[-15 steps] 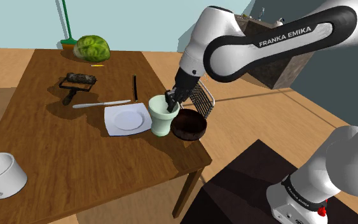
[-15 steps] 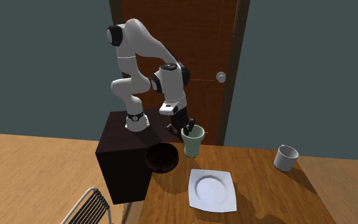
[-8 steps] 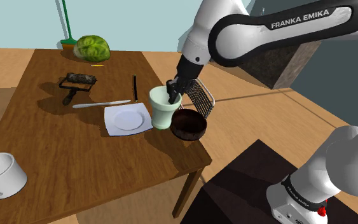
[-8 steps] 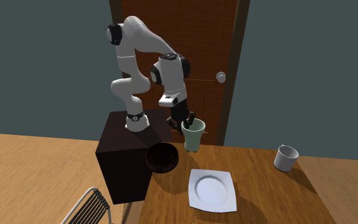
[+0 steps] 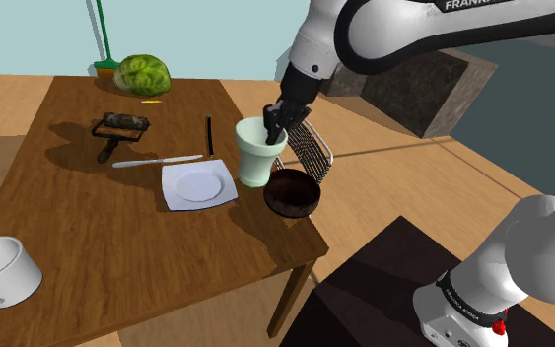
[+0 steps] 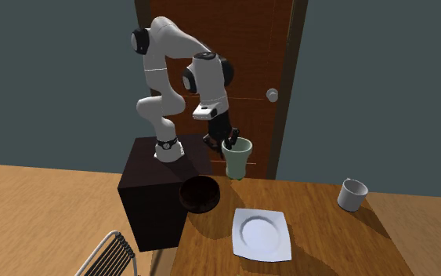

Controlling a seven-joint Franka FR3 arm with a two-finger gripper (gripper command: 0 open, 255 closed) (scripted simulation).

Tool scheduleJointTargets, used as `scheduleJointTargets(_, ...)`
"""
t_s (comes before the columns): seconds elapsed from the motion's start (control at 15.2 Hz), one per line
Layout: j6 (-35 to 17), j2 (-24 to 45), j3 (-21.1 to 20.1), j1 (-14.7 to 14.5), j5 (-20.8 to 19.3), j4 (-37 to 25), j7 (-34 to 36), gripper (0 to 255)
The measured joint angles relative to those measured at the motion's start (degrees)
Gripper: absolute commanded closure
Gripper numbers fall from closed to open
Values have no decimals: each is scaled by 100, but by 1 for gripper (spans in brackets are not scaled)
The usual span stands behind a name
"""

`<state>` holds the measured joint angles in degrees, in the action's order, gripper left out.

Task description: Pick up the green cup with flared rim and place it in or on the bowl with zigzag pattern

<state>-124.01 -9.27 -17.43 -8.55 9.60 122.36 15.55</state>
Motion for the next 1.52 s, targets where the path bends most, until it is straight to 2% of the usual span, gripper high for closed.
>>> scheduleJointTargets(0.33,283,-585,411,186,177,377,-651,255)
scheduleJointTargets(0.79,731,-1078,1054,491,189,562,-1542,255)
scheduleJointTargets(1.52,-46,-925,1060,482,264,1207,-1723,255)
